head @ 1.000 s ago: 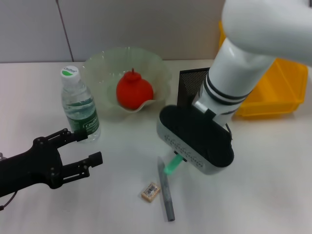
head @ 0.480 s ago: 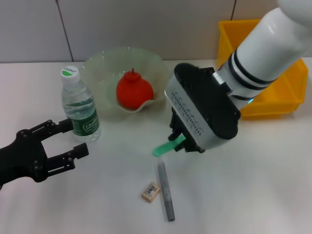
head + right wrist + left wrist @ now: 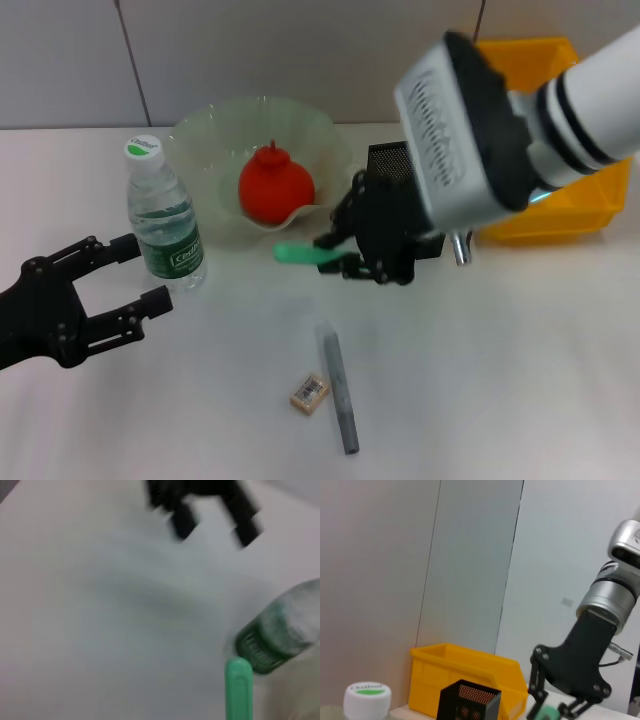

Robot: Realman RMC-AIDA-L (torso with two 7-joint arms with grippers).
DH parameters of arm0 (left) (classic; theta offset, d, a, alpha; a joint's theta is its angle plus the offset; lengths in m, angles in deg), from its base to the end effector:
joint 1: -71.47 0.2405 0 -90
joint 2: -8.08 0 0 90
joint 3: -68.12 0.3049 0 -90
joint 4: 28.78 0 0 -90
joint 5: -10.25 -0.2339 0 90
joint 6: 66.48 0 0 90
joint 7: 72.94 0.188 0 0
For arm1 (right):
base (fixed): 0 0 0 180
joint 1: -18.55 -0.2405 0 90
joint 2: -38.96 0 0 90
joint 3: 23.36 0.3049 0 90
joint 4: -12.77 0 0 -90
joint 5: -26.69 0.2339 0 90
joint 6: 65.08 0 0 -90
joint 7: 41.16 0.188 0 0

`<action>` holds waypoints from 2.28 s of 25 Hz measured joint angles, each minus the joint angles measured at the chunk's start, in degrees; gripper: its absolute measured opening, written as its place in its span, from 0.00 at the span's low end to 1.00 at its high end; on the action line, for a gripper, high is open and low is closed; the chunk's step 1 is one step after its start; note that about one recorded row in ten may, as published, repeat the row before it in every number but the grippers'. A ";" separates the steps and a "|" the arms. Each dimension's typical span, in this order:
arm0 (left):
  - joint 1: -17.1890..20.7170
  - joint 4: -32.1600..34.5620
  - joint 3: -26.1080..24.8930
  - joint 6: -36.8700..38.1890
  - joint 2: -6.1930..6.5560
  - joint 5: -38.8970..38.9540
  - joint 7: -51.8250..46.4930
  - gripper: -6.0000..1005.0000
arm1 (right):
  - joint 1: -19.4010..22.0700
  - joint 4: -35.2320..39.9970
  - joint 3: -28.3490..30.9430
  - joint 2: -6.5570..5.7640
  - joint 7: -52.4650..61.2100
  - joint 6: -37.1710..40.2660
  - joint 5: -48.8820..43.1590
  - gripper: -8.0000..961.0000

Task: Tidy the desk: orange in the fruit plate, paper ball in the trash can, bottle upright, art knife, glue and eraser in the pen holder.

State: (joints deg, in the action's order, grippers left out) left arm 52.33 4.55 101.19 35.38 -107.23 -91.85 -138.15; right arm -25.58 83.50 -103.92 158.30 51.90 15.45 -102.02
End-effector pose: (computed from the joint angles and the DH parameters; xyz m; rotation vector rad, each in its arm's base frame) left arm -0.3407 0.3212 -0.0005 -2.4982 -0.4803 -0.9967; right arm 0.1140 0.4347 -0.0995 -2.9239 -0.5292 -0.1573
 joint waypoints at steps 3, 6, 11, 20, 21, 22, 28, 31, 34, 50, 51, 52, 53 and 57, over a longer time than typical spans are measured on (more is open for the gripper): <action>-0.25 -0.02 -0.06 0.01 -0.25 0.09 0.40 0.81 | 4.46 0.04 2.69 0.00 -0.35 -4.26 7.65 0.21; -0.33 -0.07 -0.11 0.01 -0.30 0.36 0.40 0.81 | 6.91 -0.41 3.15 0.01 -1.57 -6.98 12.23 0.21; 0.01 -0.06 -0.14 0.39 -0.49 0.60 0.61 0.81 | 11.32 -3.64 2.51 0.20 -5.89 -13.92 24.16 0.21; 0.84 -0.45 -0.12 2.74 -0.50 0.70 0.53 0.81 | 13.47 -8.15 2.99 0.17 -10.87 -15.40 38.72 0.22; 0.90 -0.50 -0.14 2.76 -0.53 0.72 0.53 0.81 | 13.58 -8.24 3.04 0.17 -10.99 -15.59 39.76 0.22; 0.90 -0.50 -0.14 2.76 -0.53 0.72 0.53 0.81 | 13.58 -8.24 3.04 0.17 -10.99 -15.59 39.76 0.22; 1.10 -0.67 -0.21 2.78 -0.66 0.77 0.59 0.81 | 13.59 -8.34 2.35 0.24 -12.27 -18.53 41.61 0.23; 1.12 -0.67 -0.27 2.79 -0.77 0.77 0.60 0.81 | 13.89 -6.34 2.29 0.28 -12.87 -21.45 41.79 0.23; 1.13 -0.67 -0.28 2.94 -0.79 0.77 0.62 0.81 | 14.99 -2.95 2.40 0.15 -16.56 -23.14 41.31 0.24; 0.91 -0.26 -2.44 1.06 -2.52 0.75 5.31 0.81 | 18.55 8.31 2.08 0.22 -58.11 -36.00 22.37 0.25; 0.87 -0.25 -2.65 0.94 -2.62 0.76 5.69 0.81 | 18.99 8.52 1.46 0.24 -61.52 -36.82 21.71 0.25; 0.87 -0.25 -2.65 0.94 -2.62 0.76 5.69 0.81 | 18.99 8.52 1.46 0.24 -61.52 -36.82 21.71 0.25; 0.74 -0.46 -3.26 0.46 -2.78 0.81 7.00 0.81 | 19.88 8.41 -0.53 0.22 -68.20 -39.22 21.36 0.25; 0.67 -0.61 -3.64 -0.35 -3.03 0.84 7.94 0.81 | 20.95 6.94 -3.36 0.21 -79.12 -44.07 21.49 0.26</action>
State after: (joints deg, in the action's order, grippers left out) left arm 53.01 3.94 97.55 35.03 -110.25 -91.01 -130.22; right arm -4.63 90.43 -107.28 158.52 -27.22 -28.61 -80.53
